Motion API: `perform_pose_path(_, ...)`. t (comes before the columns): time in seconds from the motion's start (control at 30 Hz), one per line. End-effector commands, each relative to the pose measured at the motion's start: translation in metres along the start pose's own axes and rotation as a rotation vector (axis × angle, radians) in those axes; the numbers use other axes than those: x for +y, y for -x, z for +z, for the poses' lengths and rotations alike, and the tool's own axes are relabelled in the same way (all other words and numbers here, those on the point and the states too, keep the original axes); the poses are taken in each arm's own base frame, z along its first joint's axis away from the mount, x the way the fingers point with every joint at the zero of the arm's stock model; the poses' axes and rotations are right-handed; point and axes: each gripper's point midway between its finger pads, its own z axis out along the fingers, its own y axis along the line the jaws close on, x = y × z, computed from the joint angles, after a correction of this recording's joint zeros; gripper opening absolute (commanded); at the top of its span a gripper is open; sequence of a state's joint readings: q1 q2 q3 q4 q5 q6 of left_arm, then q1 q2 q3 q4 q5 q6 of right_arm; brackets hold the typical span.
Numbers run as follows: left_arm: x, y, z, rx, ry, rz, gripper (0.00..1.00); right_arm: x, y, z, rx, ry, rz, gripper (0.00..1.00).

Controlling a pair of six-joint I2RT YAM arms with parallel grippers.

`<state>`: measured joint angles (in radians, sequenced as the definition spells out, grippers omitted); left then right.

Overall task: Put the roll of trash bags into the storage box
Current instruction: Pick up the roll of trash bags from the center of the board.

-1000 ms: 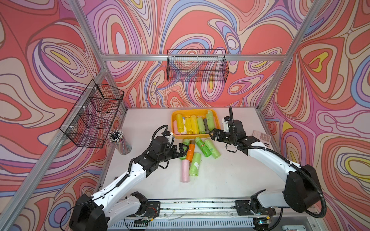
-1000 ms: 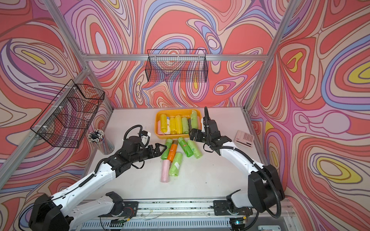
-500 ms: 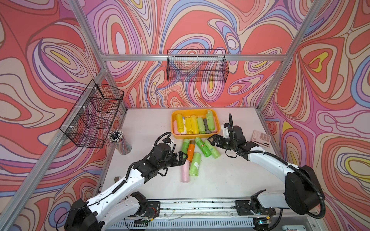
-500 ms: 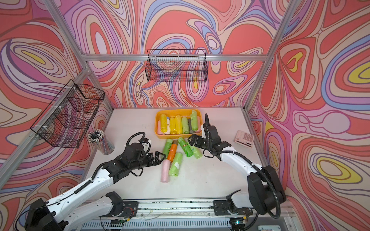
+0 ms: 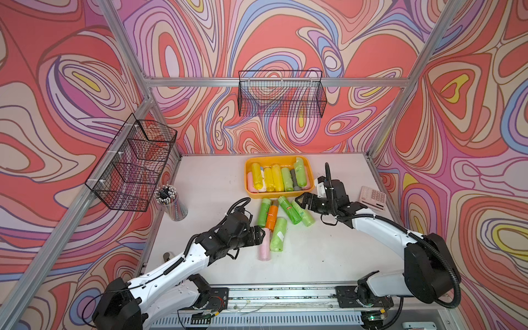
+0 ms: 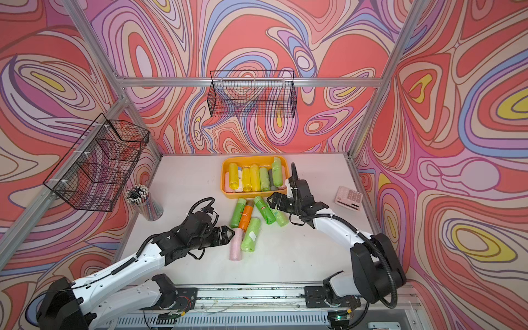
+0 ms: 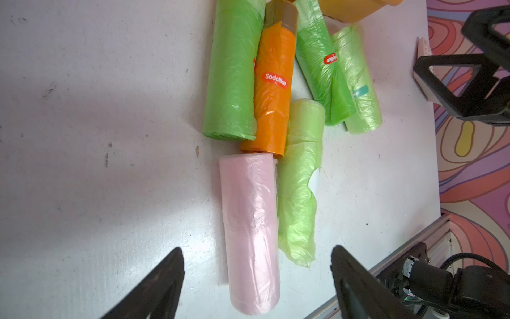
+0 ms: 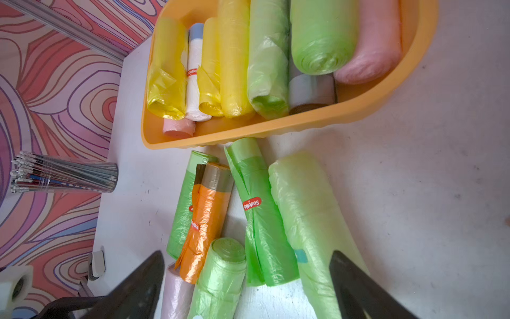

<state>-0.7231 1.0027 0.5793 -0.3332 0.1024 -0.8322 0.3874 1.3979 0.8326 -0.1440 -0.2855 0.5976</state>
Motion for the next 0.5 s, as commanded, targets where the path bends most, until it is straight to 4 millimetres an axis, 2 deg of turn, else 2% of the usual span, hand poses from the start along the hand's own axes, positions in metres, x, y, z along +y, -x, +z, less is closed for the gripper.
perform_pose_path(0.0,0.011,-0.007,0.008,0.014,0.044,-0.021,0.82,0.010,0.011,-0.001,-0.021,0.029,0.005,0.95)
perform_pose_path(0.3,0.007,-0.011,0.038,0.063,0.032,-0.006,0.78,0.015,0.016,-0.002,-0.032,0.042,0.005,0.95)
perform_pose_path(0.47,0.009,-0.016,0.052,0.096,0.046,0.003,0.70,0.010,0.013,-0.001,-0.027,0.028,0.010,0.95)
